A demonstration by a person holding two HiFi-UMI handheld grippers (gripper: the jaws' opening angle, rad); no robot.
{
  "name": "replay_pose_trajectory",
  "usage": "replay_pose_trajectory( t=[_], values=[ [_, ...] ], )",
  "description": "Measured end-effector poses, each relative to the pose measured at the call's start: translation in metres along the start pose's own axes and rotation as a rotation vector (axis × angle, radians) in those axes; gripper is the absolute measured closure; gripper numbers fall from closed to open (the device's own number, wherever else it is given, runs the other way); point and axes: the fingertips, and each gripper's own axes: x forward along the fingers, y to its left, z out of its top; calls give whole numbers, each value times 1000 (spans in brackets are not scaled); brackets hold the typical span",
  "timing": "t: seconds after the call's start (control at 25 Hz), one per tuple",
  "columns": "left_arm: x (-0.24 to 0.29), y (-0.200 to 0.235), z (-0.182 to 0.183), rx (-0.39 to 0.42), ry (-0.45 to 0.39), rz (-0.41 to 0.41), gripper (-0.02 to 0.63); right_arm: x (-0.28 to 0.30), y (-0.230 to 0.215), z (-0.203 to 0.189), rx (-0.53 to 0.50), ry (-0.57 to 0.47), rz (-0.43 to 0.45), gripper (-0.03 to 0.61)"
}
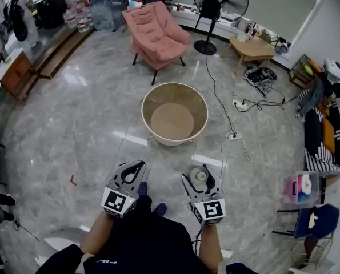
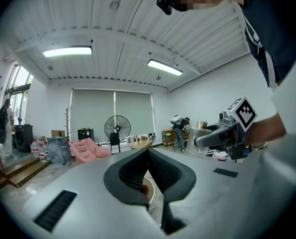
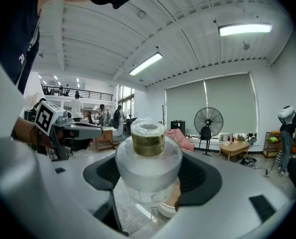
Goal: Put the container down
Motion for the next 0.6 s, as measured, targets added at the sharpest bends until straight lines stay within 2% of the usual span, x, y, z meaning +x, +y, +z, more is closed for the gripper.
replay_pose_trajectory(
  t=[0.12, 0.32, 0.48, 0.6],
  values=[
    [8, 7, 6, -28, -37, 19, 589, 5, -5, 2, -6, 0, 7, 247],
    [37, 21, 6, 10, -24, 5, 589, 31, -21, 4, -14, 11, 1, 247],
    [57, 37, 9, -17, -60, 0, 589, 56, -31, 9, 4, 11, 0, 247],
    [72, 60, 5, -22, -57, 21, 589, 76, -32, 12, -11, 22, 4, 247]
  ],
)
